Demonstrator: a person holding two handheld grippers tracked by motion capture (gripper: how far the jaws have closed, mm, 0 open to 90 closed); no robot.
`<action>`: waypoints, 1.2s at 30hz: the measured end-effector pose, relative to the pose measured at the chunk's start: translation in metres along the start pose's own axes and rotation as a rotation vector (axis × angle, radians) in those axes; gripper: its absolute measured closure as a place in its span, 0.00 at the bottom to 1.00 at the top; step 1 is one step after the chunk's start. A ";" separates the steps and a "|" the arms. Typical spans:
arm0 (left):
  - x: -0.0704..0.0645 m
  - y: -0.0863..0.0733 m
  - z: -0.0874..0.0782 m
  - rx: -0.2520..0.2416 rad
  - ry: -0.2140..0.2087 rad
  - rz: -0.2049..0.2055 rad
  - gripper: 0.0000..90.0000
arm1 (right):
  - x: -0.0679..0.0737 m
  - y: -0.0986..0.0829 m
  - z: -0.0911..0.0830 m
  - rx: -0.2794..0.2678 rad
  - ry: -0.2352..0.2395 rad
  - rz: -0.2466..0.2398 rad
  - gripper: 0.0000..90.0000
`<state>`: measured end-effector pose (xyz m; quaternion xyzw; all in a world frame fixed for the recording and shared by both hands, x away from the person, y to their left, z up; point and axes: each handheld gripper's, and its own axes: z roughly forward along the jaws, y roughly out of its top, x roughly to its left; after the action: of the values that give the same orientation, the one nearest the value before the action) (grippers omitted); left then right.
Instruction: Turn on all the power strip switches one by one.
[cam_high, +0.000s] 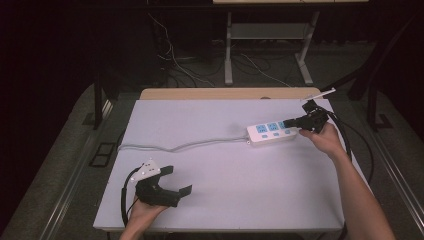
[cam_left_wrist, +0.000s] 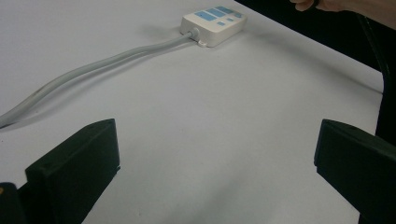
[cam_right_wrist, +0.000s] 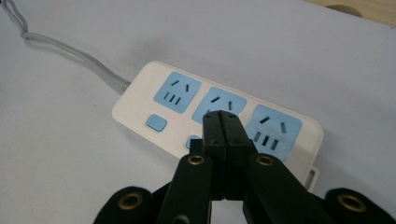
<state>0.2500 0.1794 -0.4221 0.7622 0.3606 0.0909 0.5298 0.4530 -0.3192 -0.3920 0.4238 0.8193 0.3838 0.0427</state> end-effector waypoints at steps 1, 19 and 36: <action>0.000 0.000 0.000 -0.001 -0.001 0.000 0.00 | -0.001 0.000 -0.002 -0.002 -0.001 0.001 1.00; 0.001 0.000 -0.001 -0.002 0.003 -0.003 0.00 | -0.018 -0.002 -0.010 0.011 -0.018 0.025 1.00; 0.001 0.000 -0.001 -0.003 0.005 -0.004 0.00 | -0.025 -0.007 0.004 0.052 -0.010 0.035 1.00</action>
<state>0.2503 0.1808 -0.4220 0.7606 0.3633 0.0922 0.5301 0.4658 -0.3377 -0.4061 0.4409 0.8213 0.3609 0.0292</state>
